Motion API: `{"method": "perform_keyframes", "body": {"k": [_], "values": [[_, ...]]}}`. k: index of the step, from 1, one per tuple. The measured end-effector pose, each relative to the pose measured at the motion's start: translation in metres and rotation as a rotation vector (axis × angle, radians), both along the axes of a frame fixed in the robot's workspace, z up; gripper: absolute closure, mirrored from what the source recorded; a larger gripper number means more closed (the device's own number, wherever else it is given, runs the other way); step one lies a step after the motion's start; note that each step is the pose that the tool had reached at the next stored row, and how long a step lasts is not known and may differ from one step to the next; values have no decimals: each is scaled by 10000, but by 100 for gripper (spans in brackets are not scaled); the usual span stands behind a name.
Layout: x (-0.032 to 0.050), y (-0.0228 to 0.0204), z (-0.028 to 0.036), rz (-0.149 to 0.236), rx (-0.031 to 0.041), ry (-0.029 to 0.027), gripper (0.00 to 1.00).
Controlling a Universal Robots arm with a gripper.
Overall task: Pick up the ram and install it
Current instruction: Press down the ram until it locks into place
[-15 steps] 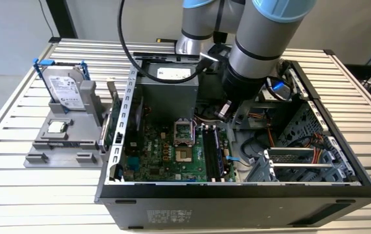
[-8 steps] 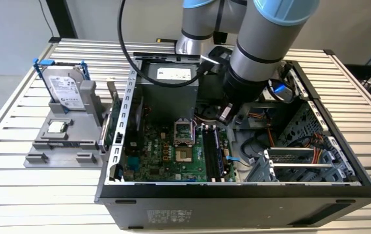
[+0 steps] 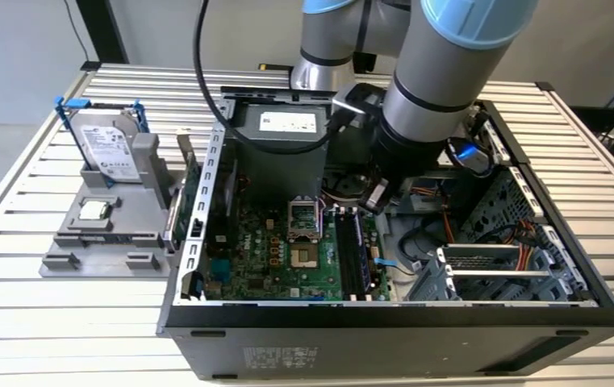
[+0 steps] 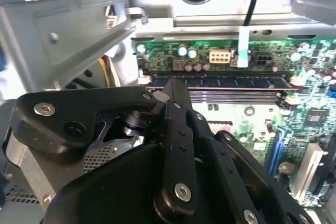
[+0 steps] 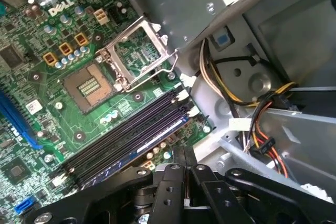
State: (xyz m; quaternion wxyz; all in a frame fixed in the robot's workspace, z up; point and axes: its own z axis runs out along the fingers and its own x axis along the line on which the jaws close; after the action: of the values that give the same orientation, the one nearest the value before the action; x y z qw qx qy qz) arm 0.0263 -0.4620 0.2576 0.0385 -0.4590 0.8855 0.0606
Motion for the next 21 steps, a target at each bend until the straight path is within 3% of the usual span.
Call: {"method": "perform_keyframes", "body": {"k": [9,21], "values": [[0,-143,-14,237,-6,0,100],[0,-156,-28,1977,-6,-1,100]]}}
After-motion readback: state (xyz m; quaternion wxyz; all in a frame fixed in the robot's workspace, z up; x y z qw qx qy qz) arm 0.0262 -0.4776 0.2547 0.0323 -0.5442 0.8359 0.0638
